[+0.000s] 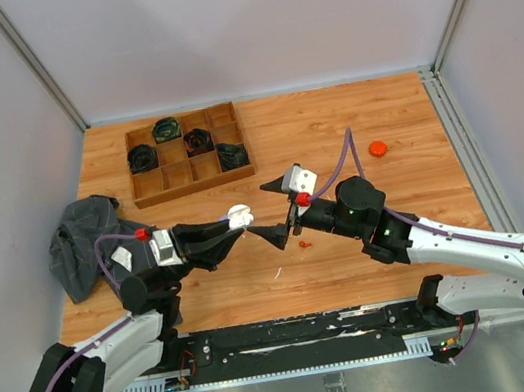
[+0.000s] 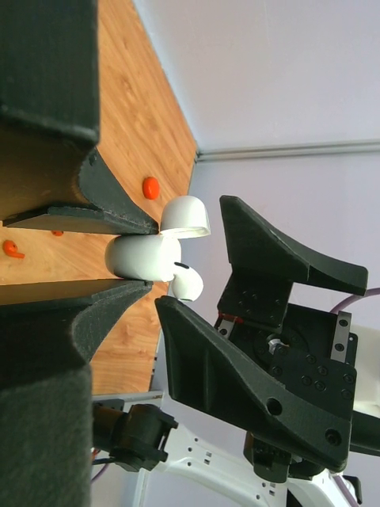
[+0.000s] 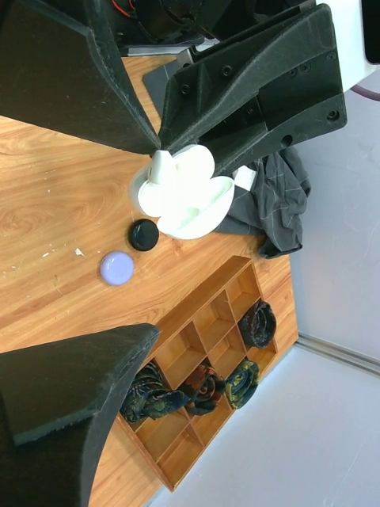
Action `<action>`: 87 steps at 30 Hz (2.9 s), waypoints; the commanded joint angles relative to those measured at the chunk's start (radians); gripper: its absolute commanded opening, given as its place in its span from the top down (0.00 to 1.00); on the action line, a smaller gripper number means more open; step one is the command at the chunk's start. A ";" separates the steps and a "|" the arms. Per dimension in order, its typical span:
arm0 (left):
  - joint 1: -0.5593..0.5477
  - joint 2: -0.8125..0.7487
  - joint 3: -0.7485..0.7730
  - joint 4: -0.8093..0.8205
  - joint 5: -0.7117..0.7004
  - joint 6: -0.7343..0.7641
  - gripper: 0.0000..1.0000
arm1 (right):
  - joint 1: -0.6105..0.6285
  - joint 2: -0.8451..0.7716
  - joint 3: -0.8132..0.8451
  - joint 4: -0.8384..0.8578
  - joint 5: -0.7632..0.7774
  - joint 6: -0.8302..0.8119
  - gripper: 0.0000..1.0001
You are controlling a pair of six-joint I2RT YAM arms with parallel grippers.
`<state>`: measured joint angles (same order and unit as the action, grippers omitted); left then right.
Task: Insert the wireless bluetooth earbuds into the charging case
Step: Place the earbud in the charging case, then move the earbud to the center of the board.
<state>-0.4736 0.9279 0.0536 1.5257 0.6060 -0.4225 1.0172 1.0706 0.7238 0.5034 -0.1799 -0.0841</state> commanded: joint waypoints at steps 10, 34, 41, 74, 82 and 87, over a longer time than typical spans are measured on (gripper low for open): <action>-0.003 -0.001 0.002 0.102 0.029 0.007 1.00 | 0.014 -0.034 -0.002 0.011 0.089 0.010 0.10; -0.003 -0.050 0.026 -0.062 0.000 0.045 1.00 | -0.113 -0.044 0.081 -0.251 0.016 0.031 0.09; 0.002 -0.093 0.007 -0.226 -0.093 0.131 1.00 | -0.281 0.066 0.190 -0.458 0.003 0.108 0.09; 0.033 -0.104 0.073 -0.528 -0.170 0.237 1.00 | -0.562 1.071 0.796 -0.635 0.103 0.257 0.60; 0.033 -0.112 0.049 -0.495 -0.160 0.207 1.00 | -0.556 1.086 0.740 -0.670 0.097 0.269 0.68; 0.033 -0.122 0.051 -0.498 -0.163 0.207 1.00 | -0.536 1.079 0.730 -0.710 0.107 0.238 0.68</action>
<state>-0.4465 0.8207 0.1055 0.9977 0.4477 -0.2142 0.4782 2.1300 1.4879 -0.1055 -0.0837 0.1642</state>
